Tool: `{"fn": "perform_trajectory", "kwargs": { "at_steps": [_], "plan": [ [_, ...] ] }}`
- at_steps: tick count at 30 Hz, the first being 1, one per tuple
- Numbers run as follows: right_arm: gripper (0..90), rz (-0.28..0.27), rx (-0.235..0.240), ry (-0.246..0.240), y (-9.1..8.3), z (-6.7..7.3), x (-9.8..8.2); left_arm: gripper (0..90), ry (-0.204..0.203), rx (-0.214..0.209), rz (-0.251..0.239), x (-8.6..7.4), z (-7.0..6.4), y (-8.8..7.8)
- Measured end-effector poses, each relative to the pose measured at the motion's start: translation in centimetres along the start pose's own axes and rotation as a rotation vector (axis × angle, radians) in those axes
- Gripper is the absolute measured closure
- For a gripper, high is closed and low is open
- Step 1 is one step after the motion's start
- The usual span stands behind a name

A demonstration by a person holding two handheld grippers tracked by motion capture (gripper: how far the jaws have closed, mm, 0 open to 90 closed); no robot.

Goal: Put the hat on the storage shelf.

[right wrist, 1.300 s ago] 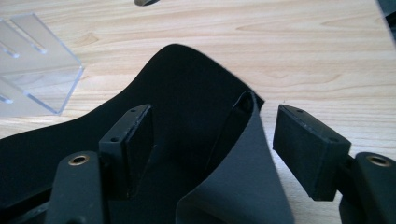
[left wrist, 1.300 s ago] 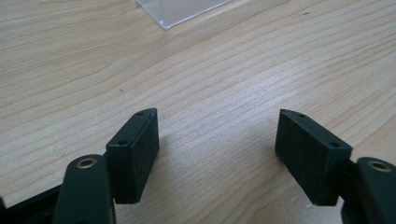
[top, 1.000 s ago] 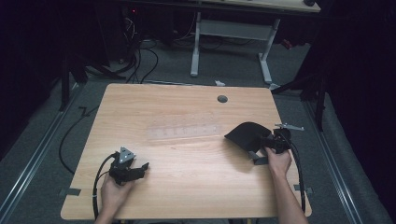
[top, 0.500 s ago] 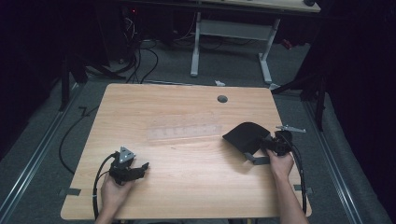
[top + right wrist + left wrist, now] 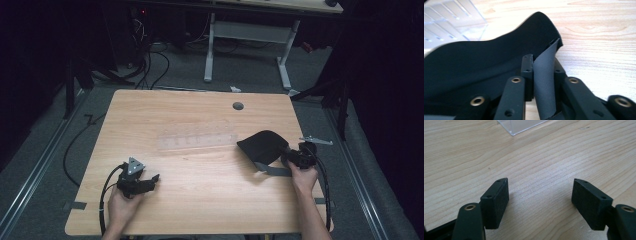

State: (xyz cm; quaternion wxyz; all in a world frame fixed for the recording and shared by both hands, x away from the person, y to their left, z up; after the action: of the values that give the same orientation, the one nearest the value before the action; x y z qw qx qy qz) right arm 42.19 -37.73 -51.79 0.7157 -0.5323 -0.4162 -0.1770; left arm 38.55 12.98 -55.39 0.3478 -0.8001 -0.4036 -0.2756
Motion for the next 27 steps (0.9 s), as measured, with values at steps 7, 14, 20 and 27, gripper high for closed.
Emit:
{"fn": "perform_trajectory", "kwargs": {
  "at_steps": [7,14,20,27],
  "plan": [
    [86.3,-0.028,0.034,-0.034,-1.2,1.2,0.3,30.3,0.003,-0.001,0.005,0.0,0.0,-0.1],
    [86.8,-0.050,0.051,-0.032,-2.2,2.0,0.4,30.3,0.007,-0.001,0.005,-0.1,0.0,-0.1],
    [86.8,-0.097,0.050,-0.007,-3.5,2.4,0.7,30.4,0.010,-0.010,0.011,-0.1,0.0,-0.1],
    [86.9,-0.093,0.042,-0.001,-4.0,2.8,0.4,30.3,0.009,-0.011,0.011,-0.1,0.0,-0.1]
  ]
}}
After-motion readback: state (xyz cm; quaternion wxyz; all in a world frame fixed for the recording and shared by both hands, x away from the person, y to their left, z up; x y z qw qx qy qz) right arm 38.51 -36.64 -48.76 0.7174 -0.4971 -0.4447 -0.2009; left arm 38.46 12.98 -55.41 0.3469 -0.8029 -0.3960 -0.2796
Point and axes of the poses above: each handheld gripper's, and its own axes: y roughly forward along the jaws, x roughly out of its top, z roughly to its left, the point moved 2 cm from there along y, roughly forward along the jaws, and after that the axes turned 15 degrees about -y, right-handed, at the moved point
